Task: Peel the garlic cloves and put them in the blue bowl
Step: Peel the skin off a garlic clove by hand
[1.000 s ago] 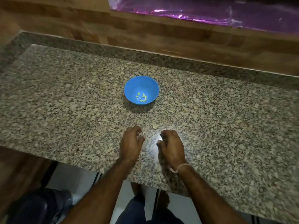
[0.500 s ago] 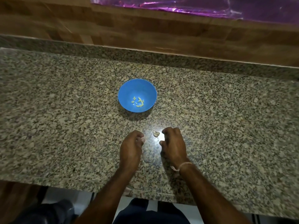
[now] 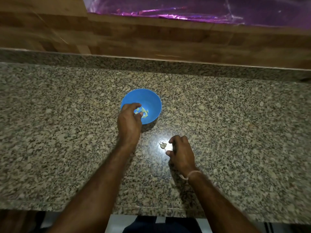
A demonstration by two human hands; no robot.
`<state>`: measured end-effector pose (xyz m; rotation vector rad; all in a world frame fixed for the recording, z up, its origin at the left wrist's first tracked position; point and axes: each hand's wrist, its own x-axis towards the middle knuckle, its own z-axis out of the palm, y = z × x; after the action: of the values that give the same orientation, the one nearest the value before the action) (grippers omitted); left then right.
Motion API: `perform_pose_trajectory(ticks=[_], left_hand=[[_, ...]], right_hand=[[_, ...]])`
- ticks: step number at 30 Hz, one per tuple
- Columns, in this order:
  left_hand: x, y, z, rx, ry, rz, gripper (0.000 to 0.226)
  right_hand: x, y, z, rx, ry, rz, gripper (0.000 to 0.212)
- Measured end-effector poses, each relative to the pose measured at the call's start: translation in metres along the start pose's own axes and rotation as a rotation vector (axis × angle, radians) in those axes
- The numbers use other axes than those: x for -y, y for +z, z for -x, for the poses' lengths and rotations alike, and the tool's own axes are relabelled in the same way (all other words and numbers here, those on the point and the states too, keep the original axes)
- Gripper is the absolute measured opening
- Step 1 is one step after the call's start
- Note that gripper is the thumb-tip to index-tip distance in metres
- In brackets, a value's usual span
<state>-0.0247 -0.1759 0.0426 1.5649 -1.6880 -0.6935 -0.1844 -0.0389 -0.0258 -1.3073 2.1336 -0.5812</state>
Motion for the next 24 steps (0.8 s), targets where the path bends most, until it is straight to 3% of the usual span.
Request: perform_pose_trajectory(ticks=[3, 6, 8, 13, 16, 20, 24], left_hand=[[0.007, 0.006, 0.040, 0.011, 0.131, -0.040, 0.019], [0.015, 0.028, 0.087, 0.269, 0.122, 0.075, 0.025], [0.022, 0.046, 0.104, 0.344, 0.132, -0.020, 0.031], [0.024, 0.067, 0.112, 0.279, 0.088, -0.099, 0.022], [0.017, 0.072, 0.120, 0.227, -0.143, 0.091, 0.017], [-0.004, 0.077, 0.129, 0.325, -0.751, 0.766, 0.018], [-0.023, 0.070, 0.134, 0.313, -0.883, 1.089, 0.022]], right_hand=[[-0.001, -0.002, 0.000, 0.010, -0.015, -0.026, 0.040], [-0.008, -0.004, 0.002, 0.014, -0.051, -0.073, 0.040], [-0.018, -0.007, 0.005, 0.014, -0.079, -0.148, 0.040], [-0.035, -0.014, 0.009, -0.006, -0.154, -0.344, 0.036], [-0.036, -0.018, 0.008, 0.039, -0.100, -0.483, 0.033], [-0.027, -0.034, 0.009, 0.086, -0.107, -0.686, 0.030], [-0.022, -0.050, 0.012, 0.061, -0.154, -0.728, 0.023]])
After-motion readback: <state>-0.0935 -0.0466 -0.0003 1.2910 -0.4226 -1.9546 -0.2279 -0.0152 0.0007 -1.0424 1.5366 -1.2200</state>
